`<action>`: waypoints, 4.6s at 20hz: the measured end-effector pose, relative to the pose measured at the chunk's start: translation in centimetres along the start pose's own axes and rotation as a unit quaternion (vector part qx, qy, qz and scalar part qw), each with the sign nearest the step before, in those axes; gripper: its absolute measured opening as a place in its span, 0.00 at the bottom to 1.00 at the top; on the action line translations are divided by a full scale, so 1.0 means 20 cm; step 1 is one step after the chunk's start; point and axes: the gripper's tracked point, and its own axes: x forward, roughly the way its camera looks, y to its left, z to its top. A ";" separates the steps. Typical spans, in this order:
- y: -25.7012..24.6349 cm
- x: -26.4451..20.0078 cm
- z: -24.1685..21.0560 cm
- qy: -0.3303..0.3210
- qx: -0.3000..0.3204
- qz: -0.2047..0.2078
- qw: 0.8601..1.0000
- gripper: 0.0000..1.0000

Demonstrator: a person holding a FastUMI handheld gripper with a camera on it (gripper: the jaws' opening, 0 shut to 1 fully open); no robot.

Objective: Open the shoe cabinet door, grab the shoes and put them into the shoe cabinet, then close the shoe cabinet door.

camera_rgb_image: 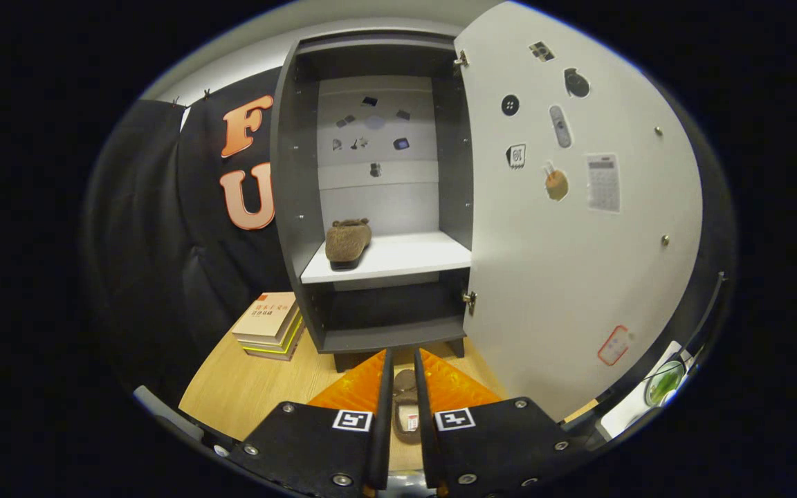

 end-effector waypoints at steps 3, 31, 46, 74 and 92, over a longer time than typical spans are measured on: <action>0.05 0.10 -0.16 0.035 0.000 0.012 0.999 0.19; 0.09 1.22 -1.25 0.207 0.033 0.047 0.977 0.07; 0.05 0.83 -0.41 0.085 0.003 0.047 0.995 0.04; 0.10 1.62 1.07 -0.065 -0.017 0.101 0.993 0.04; 0.11 1.85 0.95 0.006 0.003 0.103 0.995 0.36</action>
